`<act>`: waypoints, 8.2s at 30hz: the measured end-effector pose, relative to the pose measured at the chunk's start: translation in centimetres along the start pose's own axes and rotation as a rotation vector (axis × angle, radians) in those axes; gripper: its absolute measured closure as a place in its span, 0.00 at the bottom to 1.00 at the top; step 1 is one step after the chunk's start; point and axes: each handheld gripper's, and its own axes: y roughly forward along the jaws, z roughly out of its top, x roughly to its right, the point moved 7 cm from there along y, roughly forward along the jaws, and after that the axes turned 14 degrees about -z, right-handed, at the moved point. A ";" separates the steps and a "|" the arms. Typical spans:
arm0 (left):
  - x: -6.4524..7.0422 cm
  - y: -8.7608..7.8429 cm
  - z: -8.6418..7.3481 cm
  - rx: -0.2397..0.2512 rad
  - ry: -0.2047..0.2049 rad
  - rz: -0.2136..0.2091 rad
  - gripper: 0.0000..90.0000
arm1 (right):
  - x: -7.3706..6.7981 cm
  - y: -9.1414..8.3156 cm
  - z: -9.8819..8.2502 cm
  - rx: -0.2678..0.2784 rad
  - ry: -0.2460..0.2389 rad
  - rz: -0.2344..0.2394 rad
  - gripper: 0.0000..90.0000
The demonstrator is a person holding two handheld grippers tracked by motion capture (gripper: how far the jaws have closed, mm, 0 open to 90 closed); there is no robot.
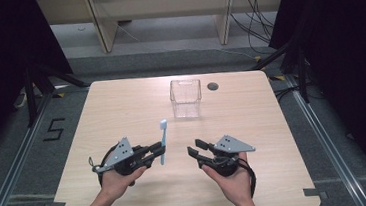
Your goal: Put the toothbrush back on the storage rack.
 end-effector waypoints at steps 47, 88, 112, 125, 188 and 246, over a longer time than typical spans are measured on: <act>0.6 2.1 -1.2 -0.113 0.072 0.056 0.65 | -1.9 1.9 3.4 0.106 0.009 -0.022 0.96; -4.3 -6.9 -6.3 -0.037 -0.022 0.338 0.38 | 3.1 1.5 5.5 0.135 -0.010 -0.171 0.96; -4.4 -6.9 -6.5 -0.024 -0.010 0.366 0.37 | 5.7 1.8 9.0 0.173 -0.032 -0.223 0.96; -4.3 -6.8 -6.5 -0.022 -0.011 0.368 0.36 | 6.4 2.5 10.4 0.191 -0.053 -0.242 0.96; -4.4 -6.8 -6.5 -0.018 -0.019 0.370 0.36 | 9.2 7.1 16.8 0.273 -0.034 -0.306 0.96; -4.4 -6.9 -6.5 -0.017 -0.028 0.368 0.36 | 12.3 11.3 14.7 0.202 0.023 -0.369 0.95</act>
